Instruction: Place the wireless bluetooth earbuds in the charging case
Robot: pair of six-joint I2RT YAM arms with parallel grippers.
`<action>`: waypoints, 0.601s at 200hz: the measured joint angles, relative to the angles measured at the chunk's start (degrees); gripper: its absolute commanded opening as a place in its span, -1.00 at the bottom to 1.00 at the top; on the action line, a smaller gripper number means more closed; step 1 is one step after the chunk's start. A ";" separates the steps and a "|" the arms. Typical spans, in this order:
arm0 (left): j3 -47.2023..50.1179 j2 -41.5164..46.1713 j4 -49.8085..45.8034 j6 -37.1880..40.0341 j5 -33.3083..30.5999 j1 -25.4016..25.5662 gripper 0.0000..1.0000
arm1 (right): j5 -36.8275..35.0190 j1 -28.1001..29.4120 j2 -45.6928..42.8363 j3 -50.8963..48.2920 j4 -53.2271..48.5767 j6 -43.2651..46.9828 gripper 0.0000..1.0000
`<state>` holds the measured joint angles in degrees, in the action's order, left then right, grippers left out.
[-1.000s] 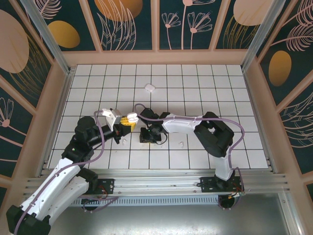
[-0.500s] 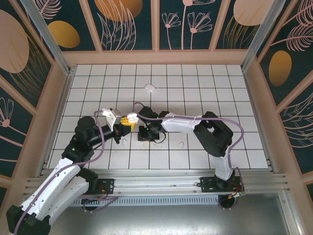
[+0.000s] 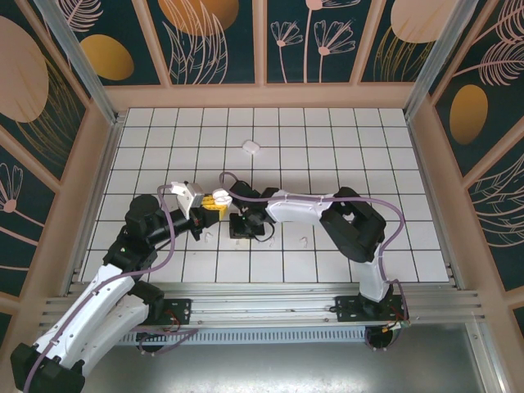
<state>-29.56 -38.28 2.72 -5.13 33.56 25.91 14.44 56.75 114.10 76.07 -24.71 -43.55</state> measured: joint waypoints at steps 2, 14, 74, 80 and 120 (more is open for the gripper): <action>0.00 0.00 0.00 0.00 -0.02 0.00 -1.00 | -0.09 0.00 0.00 0.07 -0.09 0.07 -0.70; 0.00 0.00 0.00 0.00 -0.02 0.00 -1.00 | -0.66 0.04 0.00 0.42 -0.74 0.15 -0.73; 0.00 -0.35 0.04 0.00 0.00 0.00 -1.00 | -4.20 -0.57 -0.61 0.79 -2.95 0.98 -0.81; 0.00 -0.57 0.04 0.00 0.00 0.00 -1.00 | -4.59 -0.79 -0.79 0.74 -3.06 1.07 -0.81; 0.00 -1.51 0.31 -0.02 0.02 0.00 -1.00 | -7.85 -4.59 -2.64 -0.63 -5.20 2.58 -0.82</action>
<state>-29.56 -39.79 3.03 -5.15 33.58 25.91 6.59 52.16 111.46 75.44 -29.91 -40.97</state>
